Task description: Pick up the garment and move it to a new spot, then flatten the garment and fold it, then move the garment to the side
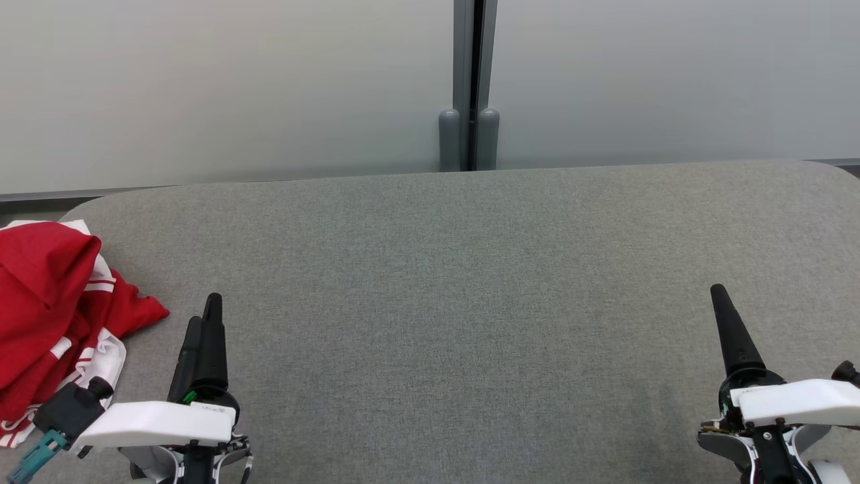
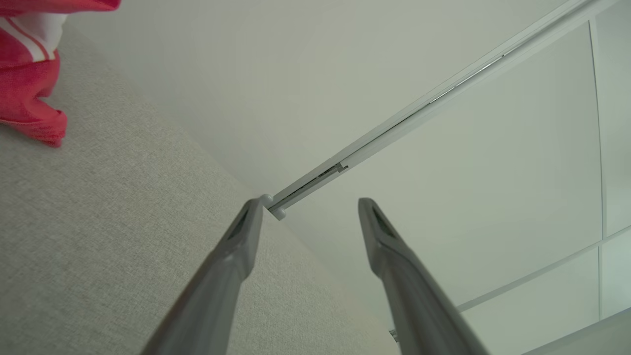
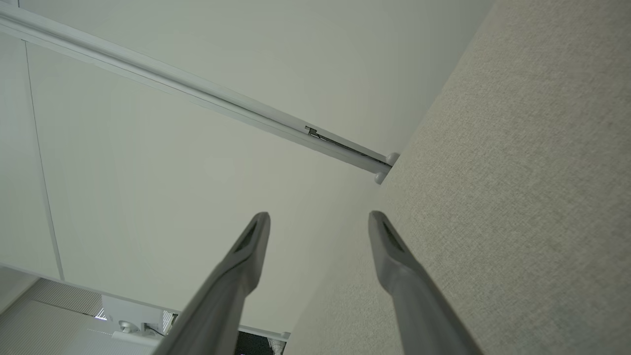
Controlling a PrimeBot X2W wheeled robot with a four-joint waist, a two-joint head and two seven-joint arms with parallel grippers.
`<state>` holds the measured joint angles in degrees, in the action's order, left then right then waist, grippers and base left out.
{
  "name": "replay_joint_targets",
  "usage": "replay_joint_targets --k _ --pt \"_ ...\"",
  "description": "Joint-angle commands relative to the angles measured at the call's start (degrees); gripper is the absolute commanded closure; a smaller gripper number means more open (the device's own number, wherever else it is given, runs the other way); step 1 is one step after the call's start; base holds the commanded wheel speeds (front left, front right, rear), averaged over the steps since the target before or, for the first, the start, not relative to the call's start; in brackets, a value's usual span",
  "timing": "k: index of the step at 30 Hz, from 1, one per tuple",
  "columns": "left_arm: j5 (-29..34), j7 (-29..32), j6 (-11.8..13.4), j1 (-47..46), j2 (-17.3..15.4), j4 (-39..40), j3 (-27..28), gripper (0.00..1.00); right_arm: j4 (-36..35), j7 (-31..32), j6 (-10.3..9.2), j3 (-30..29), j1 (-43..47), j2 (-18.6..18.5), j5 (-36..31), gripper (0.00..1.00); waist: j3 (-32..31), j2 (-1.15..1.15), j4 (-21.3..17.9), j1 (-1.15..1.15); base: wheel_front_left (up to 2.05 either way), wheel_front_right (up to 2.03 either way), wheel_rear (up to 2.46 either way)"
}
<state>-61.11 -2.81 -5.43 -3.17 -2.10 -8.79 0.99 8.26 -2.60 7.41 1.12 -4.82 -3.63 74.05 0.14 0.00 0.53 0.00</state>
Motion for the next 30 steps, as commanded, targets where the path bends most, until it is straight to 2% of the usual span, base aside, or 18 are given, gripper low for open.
replay_joint_targets --k 1,11,22,30 --pt "2.4 -0.5 0.5 -1.4 -0.5 0.9 -0.2 0.00 -0.8 -0.7 0.08 0.4 -1.6 -0.7 -1.9 0.00 0.0 0.00 0.0 0.00 0.00 0.00 0.00" --pt "14.2 -2.4 3.6 -1.3 -0.5 0.5 -1.5 0.00 -0.8 -2.6 0.09 2.2 -1.9 -1.3 -14.5 0.00 -0.2 0.00 0.2 0.00 0.00 0.00 0.00" --pt "24.6 -4.3 4.9 -1.5 -0.7 0.4 -2.9 0.00 -1.5 -4.6 0.10 3.0 -2.2 -1.2 -27.6 0.00 -0.1 0.00 0.4 0.00 0.00 0.00 0.00" --pt "29.5 -5.5 5.1 -1.5 -0.7 0.8 -3.7 0.00 0.7 -5.9 0.10 4.8 -2.4 -1.4 -33.5 0.00 -0.2 0.00 0.5 0.00 0.00 0.00 0.00"
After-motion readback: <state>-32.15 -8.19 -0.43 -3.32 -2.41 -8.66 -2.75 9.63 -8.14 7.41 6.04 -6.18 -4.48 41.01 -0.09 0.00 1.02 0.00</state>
